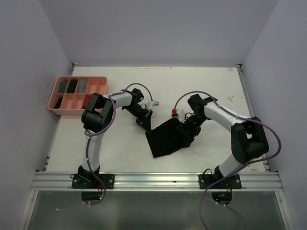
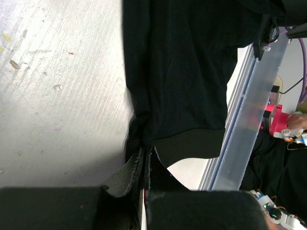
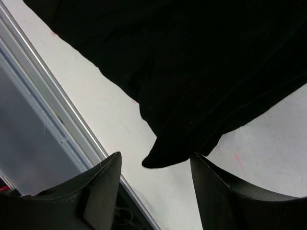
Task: Roll the underwear
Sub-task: Fold the underwear
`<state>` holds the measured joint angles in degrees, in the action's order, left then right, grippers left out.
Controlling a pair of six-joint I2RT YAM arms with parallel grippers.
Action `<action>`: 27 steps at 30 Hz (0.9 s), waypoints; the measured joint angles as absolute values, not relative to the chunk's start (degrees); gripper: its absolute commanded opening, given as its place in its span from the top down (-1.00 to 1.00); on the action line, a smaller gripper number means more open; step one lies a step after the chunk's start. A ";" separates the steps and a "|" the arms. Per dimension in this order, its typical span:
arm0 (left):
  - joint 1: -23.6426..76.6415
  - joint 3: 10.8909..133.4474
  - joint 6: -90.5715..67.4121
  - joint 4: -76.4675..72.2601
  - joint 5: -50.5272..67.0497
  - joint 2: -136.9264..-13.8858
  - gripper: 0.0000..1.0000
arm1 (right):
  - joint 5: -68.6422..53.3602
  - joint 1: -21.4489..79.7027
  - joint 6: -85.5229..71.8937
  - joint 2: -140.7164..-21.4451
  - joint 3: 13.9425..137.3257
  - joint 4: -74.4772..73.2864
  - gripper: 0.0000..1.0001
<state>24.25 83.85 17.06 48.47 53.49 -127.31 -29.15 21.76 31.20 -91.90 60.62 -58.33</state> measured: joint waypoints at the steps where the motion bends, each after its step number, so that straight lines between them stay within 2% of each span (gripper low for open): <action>1: 24.23 83.99 17.06 48.62 53.49 -127.39 0.99 | -29.06 21.76 31.24 -92.84 60.66 -58.28 -0.25; 5: 24.23 84.79 17.06 49.54 53.45 -127.96 0.99 | -28.86 21.76 31.55 -96.84 60.73 -57.54 -0.04; 6: 24.23 85.12 17.06 49.98 53.47 -128.20 0.99 | -28.84 21.76 31.55 -97.34 60.80 -57.14 0.22; 8: 24.23 86.06 17.06 51.00 53.39 -128.79 0.98 | -28.95 21.76 31.42 -98.26 61.25 -56.40 0.55; 9: 24.21 86.63 17.06 51.66 53.30 -129.14 0.92 | -29.10 21.76 31.14 -98.74 61.73 -56.12 0.82; 11: 24.21 88.29 17.10 53.12 52.66 -129.93 0.80 | -29.67 21.76 30.74 -99.72 63.02 -55.68 0.99; 15: 23.70 92.86 17.91 54.81 50.00 -130.65 0.21 | -31.68 21.76 30.24 -103.11 67.16 -55.75 1.00; 18: 22.81 94.39 19.51 53.10 47.83 -128.75 -0.14 | -34.13 21.76 30.04 -107.59 71.68 -56.31 1.00; 22: 21.26 90.72 22.59 45.91 40.07 -120.95 -0.15 | -37.43 21.67 29.39 -113.16 75.64 -56.97 1.00; 27: 19.53 83.57 25.34 41.52 35.66 -107.53 -0.03 | -41.39 20.47 28.42 -116.88 76.77 -59.27 1.00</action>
<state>19.53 83.57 25.34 41.52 35.66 -107.53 -41.39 20.47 28.42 -116.88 76.77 -59.27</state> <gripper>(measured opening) 0.541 0.023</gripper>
